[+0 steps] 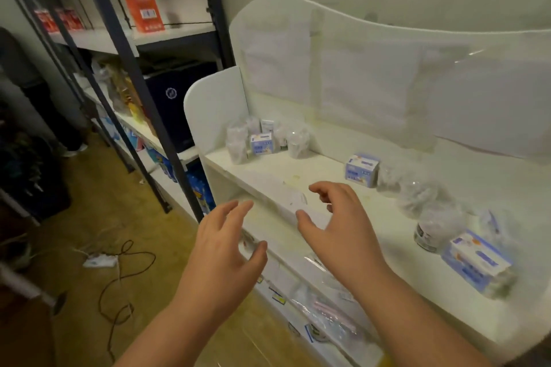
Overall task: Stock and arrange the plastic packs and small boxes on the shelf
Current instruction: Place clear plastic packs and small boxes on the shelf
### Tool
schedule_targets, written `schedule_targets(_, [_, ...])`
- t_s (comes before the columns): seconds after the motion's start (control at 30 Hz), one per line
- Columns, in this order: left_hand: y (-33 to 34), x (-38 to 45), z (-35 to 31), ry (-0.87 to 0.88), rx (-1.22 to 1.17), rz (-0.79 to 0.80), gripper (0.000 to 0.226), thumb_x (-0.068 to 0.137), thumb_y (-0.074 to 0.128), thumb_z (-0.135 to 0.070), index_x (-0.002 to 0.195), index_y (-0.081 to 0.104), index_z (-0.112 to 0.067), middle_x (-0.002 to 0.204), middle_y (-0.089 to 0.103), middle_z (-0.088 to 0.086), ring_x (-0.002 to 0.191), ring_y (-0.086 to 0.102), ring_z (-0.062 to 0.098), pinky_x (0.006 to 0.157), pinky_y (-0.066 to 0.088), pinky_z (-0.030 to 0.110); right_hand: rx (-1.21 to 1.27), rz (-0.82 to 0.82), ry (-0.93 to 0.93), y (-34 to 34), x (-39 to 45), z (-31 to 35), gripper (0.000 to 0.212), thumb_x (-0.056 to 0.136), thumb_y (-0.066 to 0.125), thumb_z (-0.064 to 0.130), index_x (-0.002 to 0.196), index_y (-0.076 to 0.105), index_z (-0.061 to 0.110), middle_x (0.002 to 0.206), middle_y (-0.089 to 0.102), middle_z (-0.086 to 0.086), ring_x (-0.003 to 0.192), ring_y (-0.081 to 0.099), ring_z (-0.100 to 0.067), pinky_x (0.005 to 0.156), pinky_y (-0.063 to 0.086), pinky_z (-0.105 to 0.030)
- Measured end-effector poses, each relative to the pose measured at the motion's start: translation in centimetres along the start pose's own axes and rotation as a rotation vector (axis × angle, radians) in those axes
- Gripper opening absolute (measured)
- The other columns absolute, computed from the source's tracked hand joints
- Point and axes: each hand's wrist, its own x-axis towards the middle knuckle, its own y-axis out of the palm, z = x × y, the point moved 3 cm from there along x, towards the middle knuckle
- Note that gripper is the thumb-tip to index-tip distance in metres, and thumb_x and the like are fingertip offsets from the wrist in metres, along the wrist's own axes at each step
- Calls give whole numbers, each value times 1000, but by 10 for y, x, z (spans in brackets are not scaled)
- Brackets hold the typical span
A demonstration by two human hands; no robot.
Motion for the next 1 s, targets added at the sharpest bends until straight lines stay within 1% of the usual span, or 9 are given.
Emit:
schedule_targets(0.2, [5, 70, 38, -38, 11, -4, 70, 86, 61, -53, 146, 26, -44, 148, 25, -23, 139, 18, 0, 107, 24, 25, -14, 1, -5, 52, 79, -2, 40, 82, 67, 40, 120, 51, 38, 116, 44, 21, 106, 48, 0, 82, 37, -12])
schedule_targets(0.33, [23, 111, 65, -62, -39, 20, 71, 86, 60, -54, 147, 26, -43, 149, 26, -21, 139, 21, 2, 109, 29, 29, -62, 16, 58, 69, 102, -31, 43, 82, 68, 40, 121, 51, 38, 118, 43, 21, 109, 49, -3, 84, 40, -17])
schedule_targets(0.47, [51, 159, 101, -115, -105, 77, 73, 86, 60, -54, 148, 23, -45, 153, 23, -16, 142, 22, 9, 111, 34, 37, -139, 6, 124, 82, 126, -63, 48, 81, 68, 40, 126, 48, 38, 122, 42, 19, 110, 49, -3, 79, 35, -12])
schedule_targets(0.57, [72, 196, 131, -166, -115, 87, 77, 85, 62, -55, 149, 21, -43, 157, 18, -10, 145, 15, 17, 112, 31, 44, -210, -14, 174, 97, 153, -82, 59, 81, 70, 40, 133, 43, 35, 129, 42, 13, 116, 48, -7, 86, 34, -19])
schedule_targets(0.67, [89, 238, 159, -228, -130, 66, 83, 83, 66, -55, 150, 19, -39, 160, 10, -6, 148, 4, 21, 113, 26, 50, -207, -41, 245, 118, 186, -98, 74, 79, 72, 41, 141, 33, 36, 135, 37, 7, 121, 45, -11, 91, 33, -20])
schedule_targets(0.73, [100, 261, 172, -243, -169, 59, 85, 83, 67, -53, 150, 18, -37, 160, 8, -6, 148, 3, 22, 113, 26, 52, -209, -73, 264, 134, 207, -107, 82, 79, 74, 40, 145, 26, 35, 138, 33, 5, 124, 42, -13, 94, 31, -20])
schedule_targets(0.87, [120, 290, 188, -159, -213, 87, 85, 84, 68, -51, 151, 16, -37, 157, 13, -8, 146, 16, 23, 111, 33, 48, -326, -130, 294, 166, 243, -122, 92, 79, 75, 39, 151, 21, 26, 140, 31, -4, 129, 38, -22, 103, 33, -27])
schedule_targets(0.93, [127, 300, 197, -127, -255, 93, 82, 84, 68, -48, 149, 19, -38, 153, 21, -7, 141, 28, 21, 107, 37, 42, -357, -170, 328, 178, 253, -128, 93, 78, 77, 38, 152, 22, 24, 140, 31, -7, 129, 37, -25, 107, 34, -33])
schedule_targets(1.0, [132, 306, 205, -97, -283, 84, 78, 85, 67, -47, 148, 22, -39, 149, 29, -6, 134, 36, 15, 102, 38, 35, -369, -239, 337, 186, 258, -133, 90, 78, 78, 37, 151, 26, 23, 138, 33, -9, 126, 39, -26, 106, 35, -35])
